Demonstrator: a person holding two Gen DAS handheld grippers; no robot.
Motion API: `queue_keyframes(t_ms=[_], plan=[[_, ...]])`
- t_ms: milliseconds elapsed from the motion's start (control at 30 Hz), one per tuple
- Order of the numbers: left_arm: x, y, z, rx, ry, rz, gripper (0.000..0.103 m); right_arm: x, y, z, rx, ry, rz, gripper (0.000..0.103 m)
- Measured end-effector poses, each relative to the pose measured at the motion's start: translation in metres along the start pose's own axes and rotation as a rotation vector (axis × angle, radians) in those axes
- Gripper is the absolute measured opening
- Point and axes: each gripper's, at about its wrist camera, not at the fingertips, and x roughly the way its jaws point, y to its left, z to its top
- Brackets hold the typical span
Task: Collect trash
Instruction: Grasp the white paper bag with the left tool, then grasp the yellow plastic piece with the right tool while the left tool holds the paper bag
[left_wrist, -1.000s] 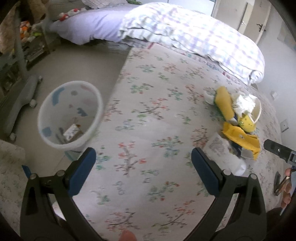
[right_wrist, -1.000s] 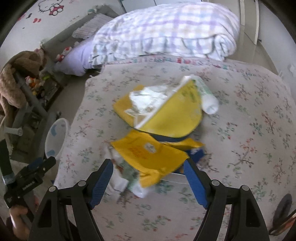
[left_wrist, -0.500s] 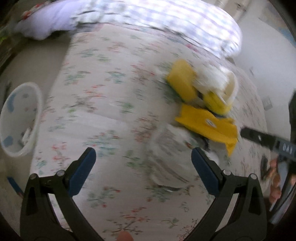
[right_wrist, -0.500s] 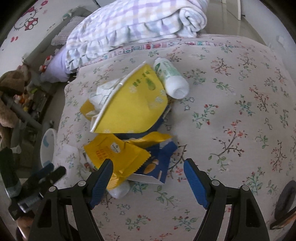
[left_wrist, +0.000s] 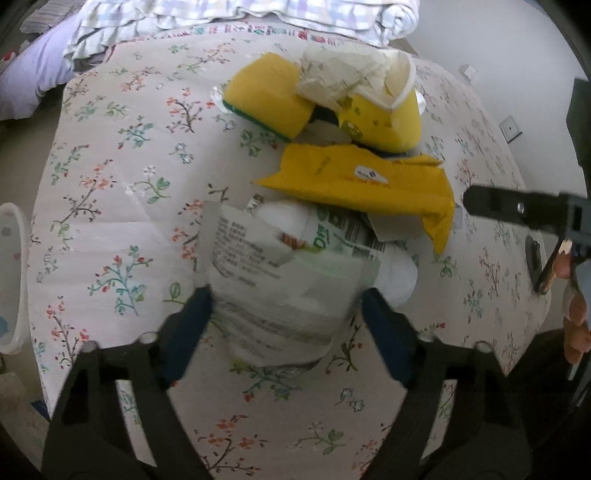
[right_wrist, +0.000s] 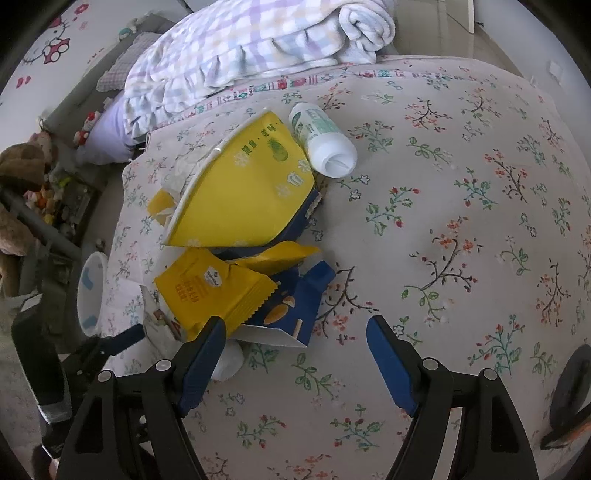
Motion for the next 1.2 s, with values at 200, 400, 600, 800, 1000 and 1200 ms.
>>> queue_keyframes(t_ms=[200, 400, 600, 800, 1000, 1200], plan=[[0.001, -0.005, -0.010, 0.040, 0.019, -0.017, 0.047, 0.003, 0.008, 0.003, -0.004, -0.001, 0.026, 0.080], [-0.013, 0.003, -0.019, 0.048, -0.003, -0.012, 0.040, 0.011, 0.028, 0.012, -0.029, -0.003, 0.066, 0.080], [-0.030, 0.022, -0.022, 0.005, -0.040, -0.007, 0.040, 0.026, 0.039, 0.015, -0.045, 0.005, 0.061, 0.078], [-0.039, 0.038, -0.026, -0.049, -0.065, 0.005, 0.040, 0.036, 0.040, 0.015, -0.034, 0.010, 0.053, 0.066], [-0.048, 0.048, -0.027, -0.088, -0.088, 0.015, 0.040, 0.035, 0.043, 0.010, -0.027, 0.018, 0.101, 0.037], [-0.060, 0.062, -0.027, -0.132, -0.125, 0.020, 0.040, 0.029, 0.054, 0.003, -0.054, 0.017, 0.153, 0.021]])
